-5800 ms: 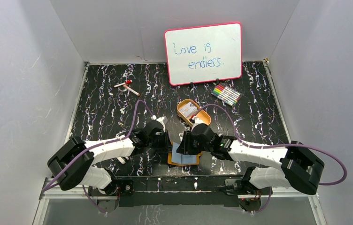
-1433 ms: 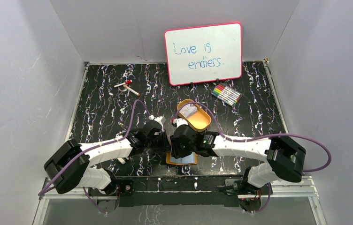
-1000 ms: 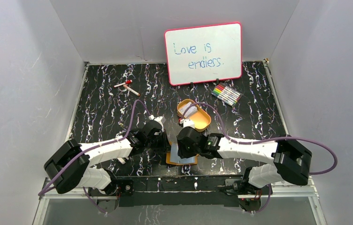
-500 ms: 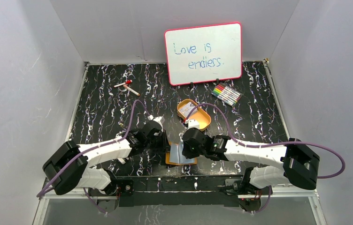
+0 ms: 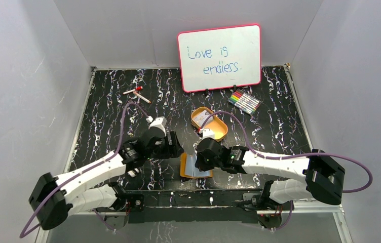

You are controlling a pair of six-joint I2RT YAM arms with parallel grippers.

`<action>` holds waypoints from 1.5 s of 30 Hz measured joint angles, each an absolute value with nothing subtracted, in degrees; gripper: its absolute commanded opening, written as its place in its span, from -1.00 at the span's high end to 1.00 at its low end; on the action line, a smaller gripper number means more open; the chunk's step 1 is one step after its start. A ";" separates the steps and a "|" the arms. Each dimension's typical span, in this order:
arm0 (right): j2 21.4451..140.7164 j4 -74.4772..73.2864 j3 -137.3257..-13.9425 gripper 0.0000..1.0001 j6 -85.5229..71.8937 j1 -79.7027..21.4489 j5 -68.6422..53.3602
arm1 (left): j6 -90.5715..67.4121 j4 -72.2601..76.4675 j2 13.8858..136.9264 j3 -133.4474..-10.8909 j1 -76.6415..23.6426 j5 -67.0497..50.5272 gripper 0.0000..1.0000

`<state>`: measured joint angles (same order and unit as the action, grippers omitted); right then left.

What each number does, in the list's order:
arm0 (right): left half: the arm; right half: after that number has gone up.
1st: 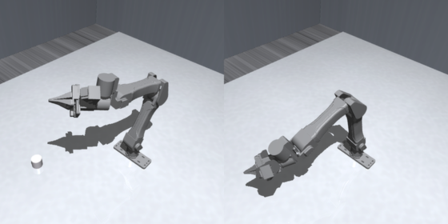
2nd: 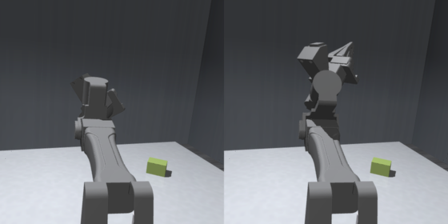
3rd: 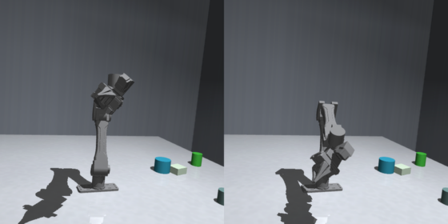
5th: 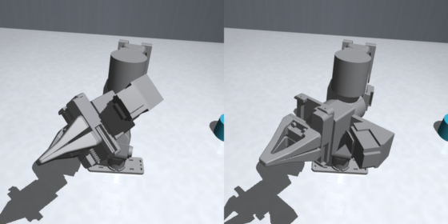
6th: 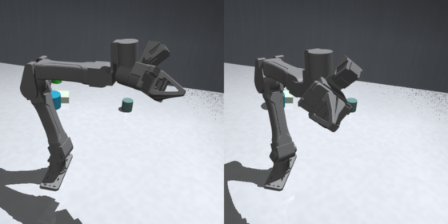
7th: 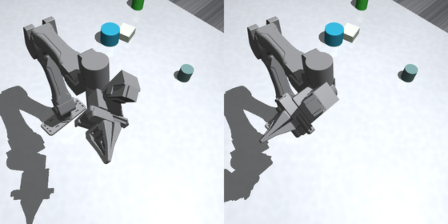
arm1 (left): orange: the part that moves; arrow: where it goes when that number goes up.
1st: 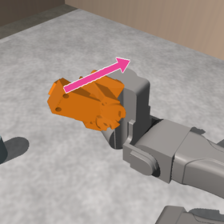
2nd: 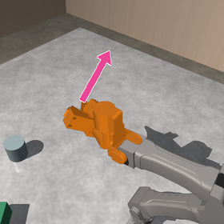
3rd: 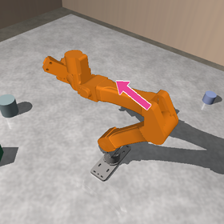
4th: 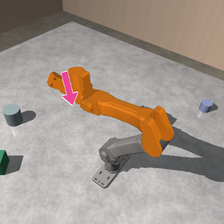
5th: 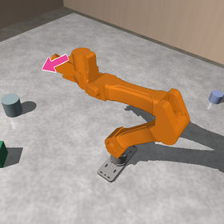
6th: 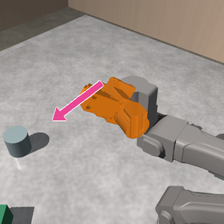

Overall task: Put the credit cards into the card holder
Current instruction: Turn over the card slot in the card holder.

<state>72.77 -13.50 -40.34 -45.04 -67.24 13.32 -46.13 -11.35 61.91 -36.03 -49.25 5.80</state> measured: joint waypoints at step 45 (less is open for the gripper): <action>71.18 -8.97 -37.12 1.00 -52.49 -67.13 13.98 | -45.01 19.66 66.00 -21.80 -49.28 -24.18 0.04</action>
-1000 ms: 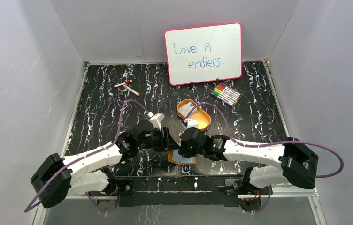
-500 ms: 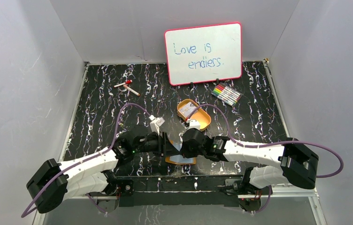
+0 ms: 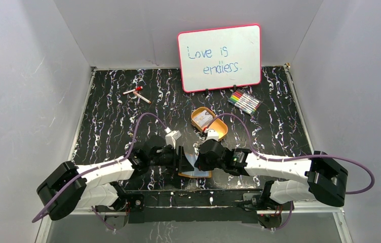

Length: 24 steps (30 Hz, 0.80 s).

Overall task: Put the credit cards into the card holder
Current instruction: Turn over the card slot in the card holder.

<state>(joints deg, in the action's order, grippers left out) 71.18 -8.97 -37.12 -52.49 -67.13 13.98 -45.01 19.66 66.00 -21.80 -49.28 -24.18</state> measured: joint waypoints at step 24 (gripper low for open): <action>70.74 -7.25 -36.47 1.00 -53.82 -66.72 12.25 | -43.46 21.85 73.76 -22.15 -49.89 -24.40 0.53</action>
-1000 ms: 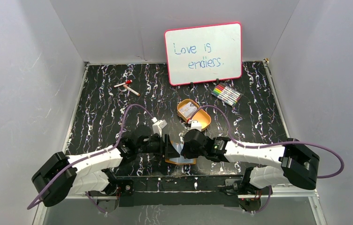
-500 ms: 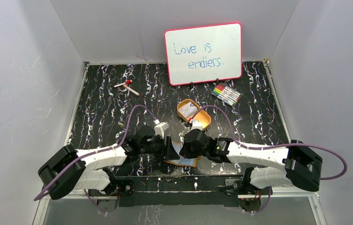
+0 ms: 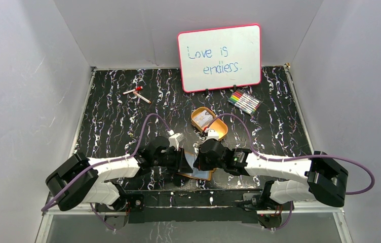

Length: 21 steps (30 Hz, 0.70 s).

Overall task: Put the credit cards into the card holder
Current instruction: Turn over the card slot in the card holder.

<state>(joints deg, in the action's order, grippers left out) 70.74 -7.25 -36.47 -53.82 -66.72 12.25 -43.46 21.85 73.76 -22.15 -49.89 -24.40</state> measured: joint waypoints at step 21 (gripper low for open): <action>70.74 -5.78 -35.68 1.00 -54.28 -66.41 11.81 | -45.17 26.24 75.46 -22.55 -50.06 -26.22 1.00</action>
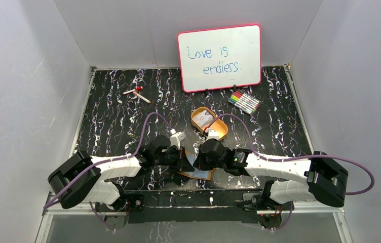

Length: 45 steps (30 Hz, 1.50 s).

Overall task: Put the credit cards into the card holder
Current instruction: Turn over the card slot in the card holder.

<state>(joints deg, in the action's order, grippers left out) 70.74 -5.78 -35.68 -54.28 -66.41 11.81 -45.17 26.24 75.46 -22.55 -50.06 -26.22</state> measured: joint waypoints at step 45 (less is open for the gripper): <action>70.65 -8.82 -35.03 0.08 -50.81 -66.06 12.95 | -44.86 -7.57 53.32 -27.75 -50.11 -0.23 -0.19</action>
<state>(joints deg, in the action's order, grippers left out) 70.65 -8.82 -35.03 -50.81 -66.06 12.95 -44.86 -7.57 53.32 -27.75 -50.11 -0.23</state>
